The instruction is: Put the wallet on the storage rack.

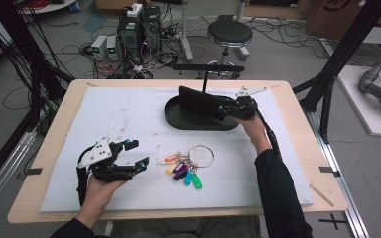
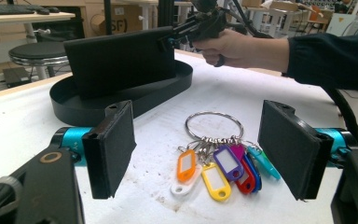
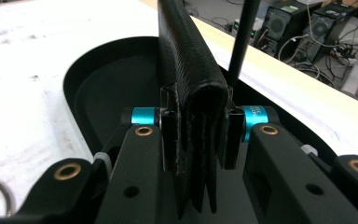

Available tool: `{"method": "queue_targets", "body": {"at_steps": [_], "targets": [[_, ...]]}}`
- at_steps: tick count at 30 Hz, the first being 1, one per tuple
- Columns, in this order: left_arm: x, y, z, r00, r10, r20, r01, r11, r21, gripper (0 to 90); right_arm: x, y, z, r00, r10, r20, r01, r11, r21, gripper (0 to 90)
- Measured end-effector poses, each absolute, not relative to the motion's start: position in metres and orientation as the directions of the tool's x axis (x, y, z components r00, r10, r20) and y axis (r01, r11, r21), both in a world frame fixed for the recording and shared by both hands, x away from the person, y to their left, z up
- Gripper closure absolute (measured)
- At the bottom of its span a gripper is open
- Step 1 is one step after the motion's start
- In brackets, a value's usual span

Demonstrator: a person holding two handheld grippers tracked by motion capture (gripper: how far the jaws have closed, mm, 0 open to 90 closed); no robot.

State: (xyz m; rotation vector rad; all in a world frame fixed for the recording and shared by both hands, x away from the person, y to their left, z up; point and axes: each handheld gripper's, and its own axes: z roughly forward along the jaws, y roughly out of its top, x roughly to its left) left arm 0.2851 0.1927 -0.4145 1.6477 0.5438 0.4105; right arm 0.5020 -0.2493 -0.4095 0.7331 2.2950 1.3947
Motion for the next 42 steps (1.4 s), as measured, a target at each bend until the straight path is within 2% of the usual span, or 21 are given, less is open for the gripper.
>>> {"method": "queue_targets", "body": {"at_steps": [4,15,18,25,32,42], "targets": [[0.284,0.194,-0.414,0.82,0.571,-0.04,0.115,-0.095,0.989,27.1,0.504,-0.253,-0.413,-0.791,0.611,-0.025,0.279,0.397,0.874,75.0],[0.284,0.194,-0.414,0.818,0.573,-0.036,0.114,-0.1,0.988,27.1,0.503,-0.251,-0.412,-0.777,0.626,-0.066,0.292,0.452,0.843,70.7],[0.284,0.195,-0.413,0.819,0.573,-0.035,0.114,-0.102,0.988,27.1,0.501,-0.25,-0.41,-0.759,0.644,-0.091,0.294,0.465,0.835,65.9],[0.286,0.195,-0.414,0.818,0.575,-0.035,0.114,-0.102,0.988,27.1,0.496,-0.257,-0.401,-0.731,0.68,-0.06,0.317,0.416,0.853,48.2],[0.291,0.194,-0.414,0.814,0.581,-0.023,0.117,-0.125,0.985,27.1,0.481,-0.271,-0.384,-0.74,0.673,-0.015,0.326,0.378,0.867,36.9],[0.302,0.194,-0.411,0.8,0.599,0.013,0.119,-0.181,0.976,27.1,0.432,-0.29,-0.346,-0.751,0.658,-0.044,0.231,0.326,0.917,38.0]]}}
